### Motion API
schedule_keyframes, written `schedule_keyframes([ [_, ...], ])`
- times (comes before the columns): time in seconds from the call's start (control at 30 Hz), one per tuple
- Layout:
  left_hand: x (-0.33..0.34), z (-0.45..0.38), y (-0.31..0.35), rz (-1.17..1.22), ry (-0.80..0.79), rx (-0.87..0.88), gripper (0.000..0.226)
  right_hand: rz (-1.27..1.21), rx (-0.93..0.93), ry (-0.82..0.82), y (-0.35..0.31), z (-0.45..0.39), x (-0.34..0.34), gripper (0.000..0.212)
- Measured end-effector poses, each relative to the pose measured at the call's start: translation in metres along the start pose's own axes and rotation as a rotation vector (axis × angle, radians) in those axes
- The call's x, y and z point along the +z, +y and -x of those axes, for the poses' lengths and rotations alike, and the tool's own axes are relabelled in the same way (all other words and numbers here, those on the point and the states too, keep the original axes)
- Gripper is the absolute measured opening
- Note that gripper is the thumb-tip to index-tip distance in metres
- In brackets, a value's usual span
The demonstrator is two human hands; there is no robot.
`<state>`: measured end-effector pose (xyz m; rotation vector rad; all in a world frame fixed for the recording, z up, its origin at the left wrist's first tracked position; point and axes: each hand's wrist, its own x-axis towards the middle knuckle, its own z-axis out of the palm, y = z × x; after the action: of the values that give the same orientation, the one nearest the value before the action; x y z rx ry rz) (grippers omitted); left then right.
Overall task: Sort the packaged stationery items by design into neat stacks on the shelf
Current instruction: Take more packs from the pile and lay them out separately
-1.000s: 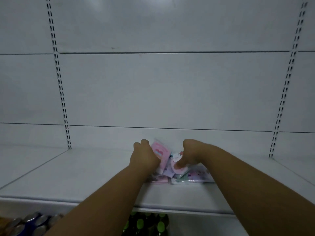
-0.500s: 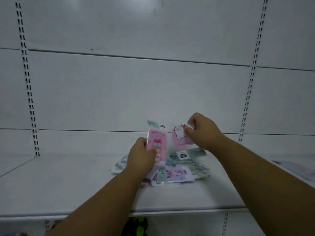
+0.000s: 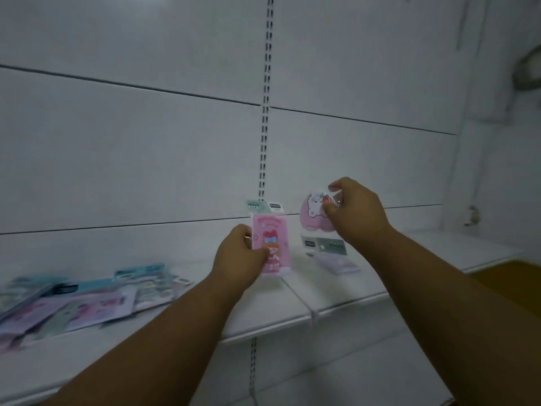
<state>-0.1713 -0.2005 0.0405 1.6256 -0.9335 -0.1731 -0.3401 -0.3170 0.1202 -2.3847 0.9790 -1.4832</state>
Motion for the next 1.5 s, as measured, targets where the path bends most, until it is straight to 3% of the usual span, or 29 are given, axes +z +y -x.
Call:
schedule_keyframes([
  [0.2, 0.136, -0.008, 0.036, 0.062, -0.059, -0.004, 0.017, 0.03, 0.117, 0.007, 0.114, -0.025, -0.062, 0.015],
  [0.37, 0.194, -0.039, 0.04, -0.011, -0.058, -0.098, 0.016, 0.036, 0.157, -0.014, 0.17, -0.051, -0.067, 0.02],
  [0.63, 0.233, -0.088, 0.027, -0.189, -0.04, -0.142, 0.017, -0.149, 0.22, -0.076, 0.216, -0.097, -0.041, 0.028],
  [0.8, 0.24, -0.099, 0.02, -0.339, 0.052, -0.203, 0.018, -0.26, 0.234, -0.08, 0.245, -0.115, -0.013, 0.012],
  [1.0, 0.246, -0.097, 0.012, -0.285, 0.25, -0.332, 0.018, -0.417, 0.217, -0.192, 0.263, -0.136, 0.02, 0.023],
  [1.07, 0.25, -0.095, 0.01, -0.402, 0.269, -0.332, 0.018, -0.548, 0.275, -0.213, 0.268, -0.14, 0.029, 0.015],
  [1.17, 0.254, -0.093, 0.009, -0.667, 0.282, -0.292, 0.015, -0.721, 0.388, -0.326, 0.275, -0.141, 0.038, 0.058],
  [1.2, 0.255, -0.092, 0.01, -0.74, 0.279, -0.285, 0.013, -0.749, 0.402, -0.356, 0.278, -0.141, 0.039, 0.063],
  [1.5, 0.258, -0.091, 0.01, -1.044, 0.102, -0.279, 0.012, -0.682, 0.476, -0.413, 0.296, -0.142, 0.043, 0.017],
])
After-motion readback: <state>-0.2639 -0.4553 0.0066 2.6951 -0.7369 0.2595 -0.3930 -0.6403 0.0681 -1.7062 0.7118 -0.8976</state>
